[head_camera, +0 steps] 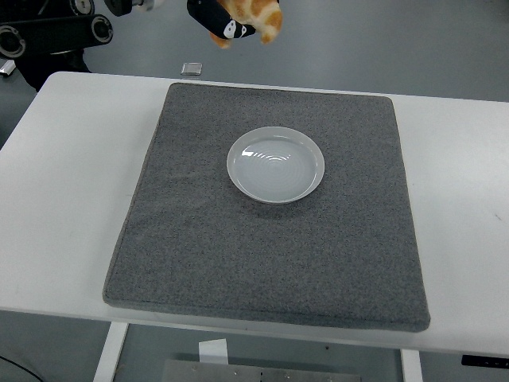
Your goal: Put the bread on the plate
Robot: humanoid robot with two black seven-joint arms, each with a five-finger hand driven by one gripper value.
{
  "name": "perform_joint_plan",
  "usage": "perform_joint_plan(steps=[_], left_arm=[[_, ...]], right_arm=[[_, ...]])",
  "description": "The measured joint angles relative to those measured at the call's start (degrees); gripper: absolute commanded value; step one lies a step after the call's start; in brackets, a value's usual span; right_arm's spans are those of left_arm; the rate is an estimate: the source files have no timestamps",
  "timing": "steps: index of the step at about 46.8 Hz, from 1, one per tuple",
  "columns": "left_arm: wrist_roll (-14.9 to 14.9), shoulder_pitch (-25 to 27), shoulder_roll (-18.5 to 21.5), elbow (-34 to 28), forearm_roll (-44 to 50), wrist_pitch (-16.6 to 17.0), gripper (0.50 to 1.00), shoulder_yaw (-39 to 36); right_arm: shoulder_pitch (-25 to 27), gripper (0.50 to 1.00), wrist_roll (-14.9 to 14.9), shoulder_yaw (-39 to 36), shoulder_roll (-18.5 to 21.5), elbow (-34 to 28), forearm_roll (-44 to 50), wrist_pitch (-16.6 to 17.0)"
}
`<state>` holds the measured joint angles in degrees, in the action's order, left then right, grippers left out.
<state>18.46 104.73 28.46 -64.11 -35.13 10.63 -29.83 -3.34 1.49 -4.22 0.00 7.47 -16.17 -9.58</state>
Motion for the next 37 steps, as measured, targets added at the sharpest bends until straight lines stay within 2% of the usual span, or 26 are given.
perform_joint_plan(steps=[13, 37], left_arm=[[0.6, -4.3, -8.0, 4.1, -0.6, 0.0, 0.500, 1.0], [0.6, -13.9, -16.2, 12.1, -6.0, 0.1, 0.500, 1.0]], right_arm=[[0.0, 0.952, 0.0, 0.0, 0.0, 0.0, 0.0, 0.0], [0.0, 0.954, 0.0, 0.0, 0.0, 0.0, 0.0, 0.0]])
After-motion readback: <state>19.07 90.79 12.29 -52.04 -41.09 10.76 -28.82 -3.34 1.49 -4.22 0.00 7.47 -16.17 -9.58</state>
